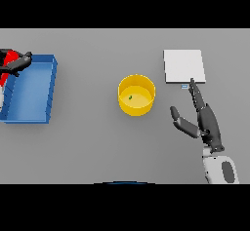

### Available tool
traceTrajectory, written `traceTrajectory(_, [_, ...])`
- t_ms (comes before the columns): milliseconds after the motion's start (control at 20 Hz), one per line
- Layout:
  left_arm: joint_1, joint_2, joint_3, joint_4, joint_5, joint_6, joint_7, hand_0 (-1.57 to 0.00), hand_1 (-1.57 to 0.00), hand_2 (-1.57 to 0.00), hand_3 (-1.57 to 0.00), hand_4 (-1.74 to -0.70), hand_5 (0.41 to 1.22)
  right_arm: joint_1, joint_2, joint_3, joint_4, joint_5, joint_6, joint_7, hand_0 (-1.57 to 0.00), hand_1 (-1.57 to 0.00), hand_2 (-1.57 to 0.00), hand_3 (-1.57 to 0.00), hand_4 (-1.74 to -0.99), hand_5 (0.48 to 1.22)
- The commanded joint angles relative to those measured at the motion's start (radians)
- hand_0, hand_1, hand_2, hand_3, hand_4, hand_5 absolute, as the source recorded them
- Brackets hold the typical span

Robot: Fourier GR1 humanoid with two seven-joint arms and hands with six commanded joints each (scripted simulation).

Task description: Pick up the red beaker and tilt it to pour out 1 green nut into yellow bowl. Pick up the yellow bowl and place it on the metallic measuring scale.

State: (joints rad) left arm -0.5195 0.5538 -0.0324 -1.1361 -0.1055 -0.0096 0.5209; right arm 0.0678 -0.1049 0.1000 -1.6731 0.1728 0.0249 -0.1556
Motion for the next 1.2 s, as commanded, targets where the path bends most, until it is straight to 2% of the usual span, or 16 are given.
traceTrajectory(0, [0.016, -0.004, 0.007, -0.024, 0.038, -0.033, 0.001, -0.75, -0.69, -0.65, -0.67, -1.05, 0.683, 0.001, 0.004, 0.003, 0.001, 0.001, 0.0, -0.005, 0.0, 0.0, 0.0, 0.0, -1.15, 0.671])
traceTrajectory(150, [0.02, 0.028, -0.03, -0.029, 0.011, -0.088, 0.038, -0.38, -0.35, -0.33, -0.34, -0.88, 0.644, 0.008, 0.005, 0.005, 0.006, 0.001, 0.002, -0.018, 0.0, 0.0, 0.0, 0.0, -1.155, 0.669])
traceTrajectory(250, [0.012, 0.038, -0.051, -0.007, -0.017, -0.103, 0.058, -0.25, -0.22, -0.21, -0.22, -0.83, 0.627, 0.003, -0.002, 0.004, 0.007, 0.019, -0.011, -0.009, 0.0, 0.0, 0.0, 0.0, -1.156, 0.665])
traceTrajectory(350, [0.007, 0.038, -0.067, 0.0, -0.045, -0.091, 0.047, -0.16, -0.14, -0.14, -0.14, -0.8, 0.627, -0.002, -0.002, 0.006, 0.009, 0.031, -0.019, -0.007, 0.0, 0.0, 0.0, 0.0, -1.158, 0.665])
traceTrajectory(450, [-0.009, 0.043, -0.062, 0.019, -0.058, -0.077, 0.014, -0.1, -0.09, -0.09, -0.09, -0.78, 0.631, -0.01, -0.004, 0.007, 0.009, 0.035, -0.021, -0.003, 0.0, 0.0, 0.0, 0.0, -1.154, 0.657])
traceTrajectory(500, [-0.003, 0.039, -0.06, 0.0, -0.053, -0.067, 0.006, -0.08, -0.07, -0.07, -0.07, -0.78, 0.631, -0.001, 0.002, 0.014, 0.002, 0.044, -0.024, 0.015, 0.0, 0.0, 0.0, 0.0, -1.144, 0.644])
traceTrajectory(550, [0.0, 0.032, -0.055, 0.0, -0.049, -0.056, -0.02, -0.06, -0.06, -0.06, -0.06, -0.78, 0.633, -0.009, -0.001, 0.03, -0.008, 0.091, -0.046, 0.059, 0.0, 0.0, 0.0, 0.0, -1.131, 0.631])
traceTrajectory(600, [-0.003, 0.02, -0.055, -0.006, -0.045, -0.046, -0.031, -0.05, -0.05, -0.04, -0.05, -0.78, 0.635, -0.019, -0.015, 0.039, -0.011, 0.107, -0.036, 0.066, 0.0, 0.0, 0.0, 0.0, -1.115, 0.638])
traceTrajectory(700, [0.017, 0.004, -0.046, -0.031, -0.027, -0.029, -0.056, -0.03, -0.03, -0.03, -0.03, -0.79, 0.652, -0.067, -0.063, 0.06, 0.003, 0.125, 0.017, 0.048, 0.0, 0.0, 0.0, 0.0, -1.08, 0.662])
traceTrajectory(800, [0.022, 0.001, -0.038, -0.041, -0.016, -0.028, -0.062, -0.02, -0.02, -0.02, -0.02, -0.8, 0.661, -0.131, -0.133, 0.094, 0.032, 0.199, 0.061, 0.081, 0.0, 0.0, 0.0, 0.0, -1.103, 0.662])
traceTrajectory(900, [0.025, -0.002, -0.041, -0.049, -0.013, -0.031, -0.051, -0.01, -0.01, -0.01, -0.01, -0.8, 0.673, -0.183, -0.199, 0.138, 0.047, 0.285, 0.095, 0.091, 0.0, 0.0, 0.0, 0.0, -1.128, 0.637])
traceTrajectory(1150, [0.045, -0.016, -0.045, -0.071, -0.003, -0.029, -0.037, 0.0, 0.0, 0.0, 0.0, -0.81, 0.688, -0.352, -0.3, 0.275, 0.114, 0.481, 0.175, 0.048, 0.0, 0.0, 0.0, 0.0, -1.152, 0.632])
